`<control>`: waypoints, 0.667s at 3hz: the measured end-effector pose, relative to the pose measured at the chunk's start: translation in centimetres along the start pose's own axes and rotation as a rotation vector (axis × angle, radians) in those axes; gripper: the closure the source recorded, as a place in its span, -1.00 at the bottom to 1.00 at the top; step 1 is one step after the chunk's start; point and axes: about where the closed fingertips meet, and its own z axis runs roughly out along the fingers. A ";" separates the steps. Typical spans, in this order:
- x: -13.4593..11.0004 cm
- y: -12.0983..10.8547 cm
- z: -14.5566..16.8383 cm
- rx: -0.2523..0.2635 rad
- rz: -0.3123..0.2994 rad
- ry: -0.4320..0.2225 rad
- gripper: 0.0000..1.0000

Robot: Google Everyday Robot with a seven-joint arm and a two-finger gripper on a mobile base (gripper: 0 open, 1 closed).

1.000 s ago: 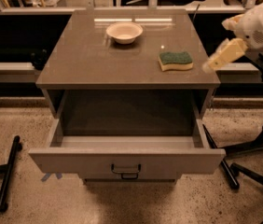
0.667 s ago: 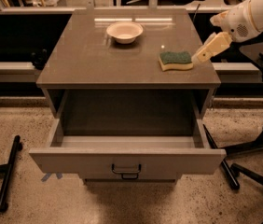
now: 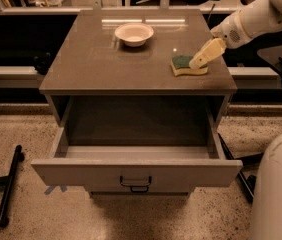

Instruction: Place sponge into top drawer

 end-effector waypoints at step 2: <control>1.8 -0.4 3.3 -0.048 0.051 0.032 -1.00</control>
Offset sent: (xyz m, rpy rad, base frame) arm 0.0206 0.0015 -0.0461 0.0037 0.1069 -0.0076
